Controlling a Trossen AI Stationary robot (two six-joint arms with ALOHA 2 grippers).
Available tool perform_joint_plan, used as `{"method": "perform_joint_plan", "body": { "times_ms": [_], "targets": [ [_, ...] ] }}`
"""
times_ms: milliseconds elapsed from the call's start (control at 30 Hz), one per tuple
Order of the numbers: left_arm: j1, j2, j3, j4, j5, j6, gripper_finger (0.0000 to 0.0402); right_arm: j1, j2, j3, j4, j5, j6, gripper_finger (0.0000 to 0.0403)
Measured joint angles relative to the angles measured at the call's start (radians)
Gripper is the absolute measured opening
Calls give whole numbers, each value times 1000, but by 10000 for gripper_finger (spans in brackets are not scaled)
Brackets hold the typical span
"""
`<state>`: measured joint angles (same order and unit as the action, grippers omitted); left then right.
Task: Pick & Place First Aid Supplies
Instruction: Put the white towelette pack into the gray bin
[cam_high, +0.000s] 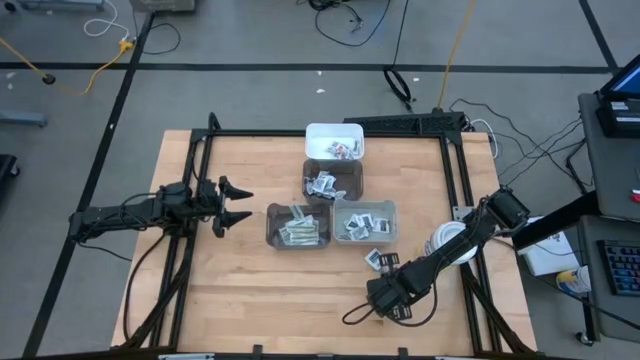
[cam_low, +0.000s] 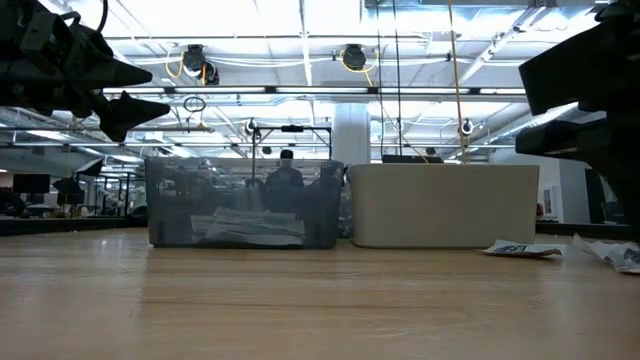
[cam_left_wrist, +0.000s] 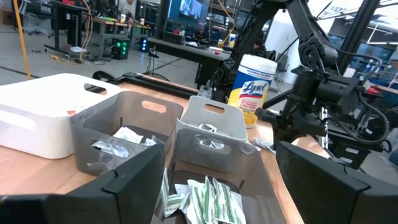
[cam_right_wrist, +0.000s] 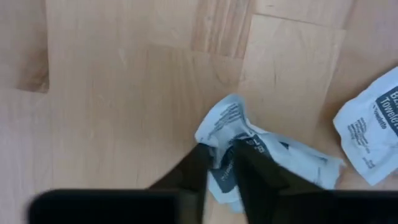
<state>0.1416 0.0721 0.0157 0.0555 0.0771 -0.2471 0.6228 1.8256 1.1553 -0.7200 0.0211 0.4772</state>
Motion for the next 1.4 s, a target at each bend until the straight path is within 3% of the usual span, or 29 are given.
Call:
{"method": "perform_joint_plan", "body": {
  "times_ms": [67, 133, 300, 700, 1000, 1400],
  "targets": [
    [0, 0, 0, 0, 0, 0, 310, 0, 0, 0, -1, 5, 6, 26],
    [0, 0, 0, 0, 0, 0, 310, 0, 0, 0, -4, 6, 4, 10],
    [0, 0, 0, 0, 0, 0, 310, -7, -27, 14, -94, -6, 33, 10],
    [0, 0, 0, 0, 0, 0, 310, -23, -129, 234, -416, 1, 28, 3],
    [0, 0, 0, 0, 0, 0, 310, -34, -133, 377, -456, 5, 3, 2],
    [0, 0, 0, 0, 0, 0, 310, -267, -133, 381, -458, 3, -158, 1]
  ]
}}
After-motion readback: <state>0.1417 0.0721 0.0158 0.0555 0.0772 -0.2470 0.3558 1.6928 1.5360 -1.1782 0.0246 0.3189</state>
